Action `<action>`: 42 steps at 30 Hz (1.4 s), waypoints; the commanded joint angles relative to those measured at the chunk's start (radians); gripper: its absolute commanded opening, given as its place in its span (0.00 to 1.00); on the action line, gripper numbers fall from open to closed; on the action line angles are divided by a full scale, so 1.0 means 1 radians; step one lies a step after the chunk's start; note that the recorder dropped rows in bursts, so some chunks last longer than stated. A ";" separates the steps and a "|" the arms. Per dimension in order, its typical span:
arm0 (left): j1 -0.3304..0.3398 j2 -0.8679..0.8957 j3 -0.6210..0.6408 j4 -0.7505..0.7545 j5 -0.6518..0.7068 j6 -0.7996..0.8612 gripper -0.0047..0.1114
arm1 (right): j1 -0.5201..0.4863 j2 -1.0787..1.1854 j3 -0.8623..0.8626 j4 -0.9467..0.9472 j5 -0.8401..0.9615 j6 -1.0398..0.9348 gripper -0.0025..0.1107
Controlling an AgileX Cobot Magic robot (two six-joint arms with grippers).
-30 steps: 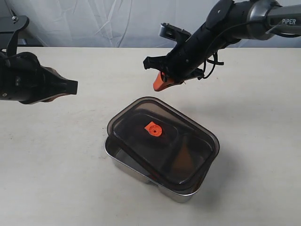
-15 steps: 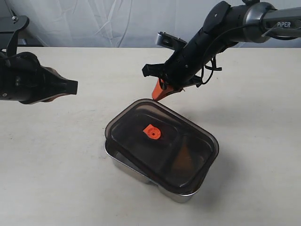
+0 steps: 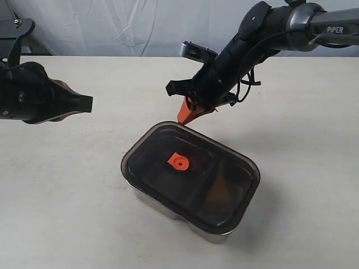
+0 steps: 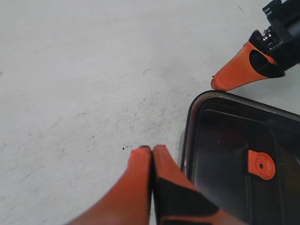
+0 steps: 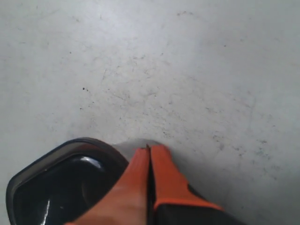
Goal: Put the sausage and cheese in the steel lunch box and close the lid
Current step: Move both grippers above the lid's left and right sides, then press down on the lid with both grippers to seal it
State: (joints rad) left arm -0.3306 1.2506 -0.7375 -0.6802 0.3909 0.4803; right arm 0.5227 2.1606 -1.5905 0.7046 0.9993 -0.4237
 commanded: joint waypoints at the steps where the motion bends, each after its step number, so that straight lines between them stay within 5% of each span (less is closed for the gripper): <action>1: 0.002 -0.007 0.002 -0.008 -0.010 0.001 0.04 | 0.015 -0.002 -0.003 -0.004 0.043 -0.015 0.02; 18: 0.002 0.033 0.002 -0.006 0.037 0.001 0.04 | 0.004 -0.046 -0.003 -0.137 0.085 -0.008 0.02; 27: 0.000 0.122 0.002 -0.026 0.053 0.007 0.04 | -0.006 -0.217 0.000 -0.360 0.048 0.222 0.02; 36: -0.002 0.123 0.002 -0.424 0.191 0.484 0.04 | 0.049 -0.418 0.085 -0.343 0.085 0.222 0.02; 42: -0.002 0.125 0.002 -0.494 0.222 0.555 0.04 | 0.108 -0.545 0.313 -0.310 -0.047 0.222 0.02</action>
State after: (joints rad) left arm -0.3306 1.3735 -0.7375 -1.1408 0.5969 1.0074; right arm 0.6125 1.6661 -1.3650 0.3788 1.0213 -0.2027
